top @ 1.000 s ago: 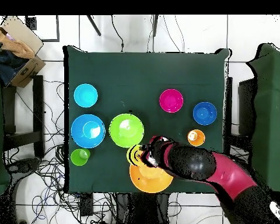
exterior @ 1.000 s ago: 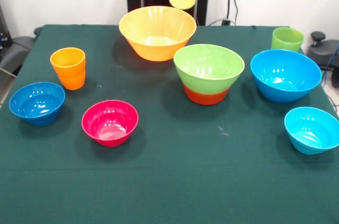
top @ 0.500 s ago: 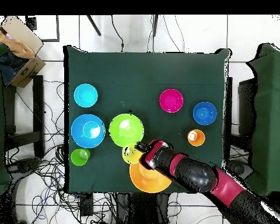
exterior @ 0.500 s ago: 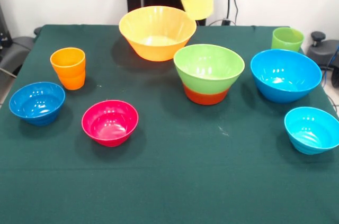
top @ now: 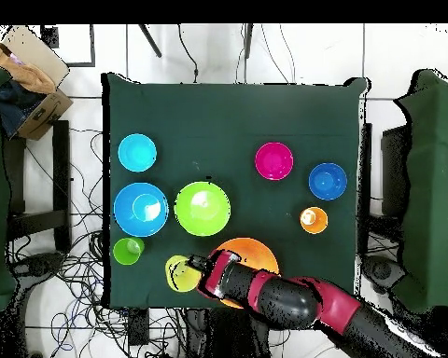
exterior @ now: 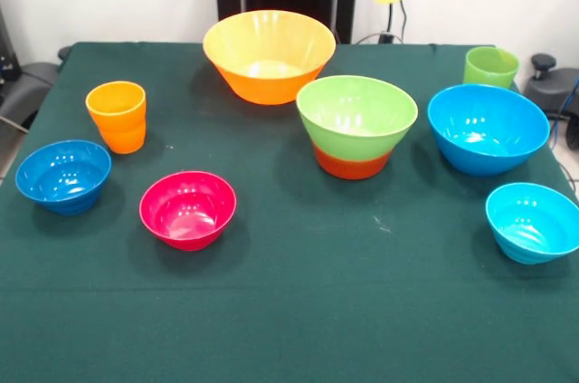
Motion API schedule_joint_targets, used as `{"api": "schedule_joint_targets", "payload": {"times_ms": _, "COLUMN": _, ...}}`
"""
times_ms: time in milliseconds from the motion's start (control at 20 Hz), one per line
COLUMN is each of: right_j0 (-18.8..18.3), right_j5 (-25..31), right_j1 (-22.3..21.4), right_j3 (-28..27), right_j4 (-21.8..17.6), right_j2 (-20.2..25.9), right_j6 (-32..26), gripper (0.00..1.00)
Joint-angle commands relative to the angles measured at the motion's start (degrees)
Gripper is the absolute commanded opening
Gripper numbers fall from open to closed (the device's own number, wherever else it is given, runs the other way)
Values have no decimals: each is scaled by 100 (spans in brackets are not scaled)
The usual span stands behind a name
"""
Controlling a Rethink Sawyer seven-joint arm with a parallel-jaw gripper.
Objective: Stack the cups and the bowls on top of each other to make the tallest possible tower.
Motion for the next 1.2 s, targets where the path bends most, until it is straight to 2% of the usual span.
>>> {"api": "schedule_joint_targets", "payload": {"times_ms": 50, "right_j0": 54, "right_j5": -353, "right_j1": 910, "right_j3": -150, "right_j4": -1116, "right_j2": -41, "right_j6": 87, "gripper": 0}}
{"api": "schedule_joint_targets", "payload": {"times_ms": 200, "right_j0": -137, "right_j5": -323, "right_j1": 1712, "right_j3": -558, "right_j4": -2003, "right_j2": -440, "right_j6": -367, "gripper": 0}}
{"api": "schedule_joint_targets", "payload": {"times_ms": 300, "right_j0": -424, "right_j5": -22, "right_j1": 2344, "right_j3": -906, "right_j4": -2605, "right_j2": -690, "right_j6": -876, "gripper": 0}}
{"api": "schedule_joint_targets", "payload": {"times_ms": 400, "right_j0": -658, "right_j5": 264, "right_j1": 2715, "right_j3": -1163, "right_j4": -3038, "right_j2": -802, "right_j6": -1188, "gripper": 0}}
{"api": "schedule_joint_targets", "payload": {"times_ms": 550, "right_j0": -767, "right_j5": 347, "right_j1": 2895, "right_j3": -1360, "right_j4": -3562, "right_j2": -777, "right_j6": -1175, "gripper": 0}}
{"api": "schedule_joint_targets", "payload": {"times_ms": 700, "right_j0": -887, "right_j5": 481, "right_j1": 3014, "right_j3": -1473, "right_j4": -3903, "right_j2": -701, "right_j6": -1268, "gripper": 0}}
{"api": "schedule_joint_targets", "payload": {"times_ms": 950, "right_j0": -938, "right_j5": 146, "right_j1": 3095, "right_j3": -1621, "right_j4": -4648, "right_j2": -624, "right_j6": -1121, "gripper": 0}}
{"api": "schedule_joint_targets", "payload": {"times_ms": 1100, "right_j0": -1007, "right_j5": 236, "right_j1": 3147, "right_j3": -1641, "right_j4": -4759, "right_j2": -519, "right_j6": -1197, "gripper": 0}}
{"api": "schedule_joint_targets", "payload": {"times_ms": 1200, "right_j0": -988, "right_j5": 146, "right_j1": 3139, "right_j3": -1701, "right_j4": -4991, "right_j2": -528, "right_j6": -1207, "gripper": 0}}
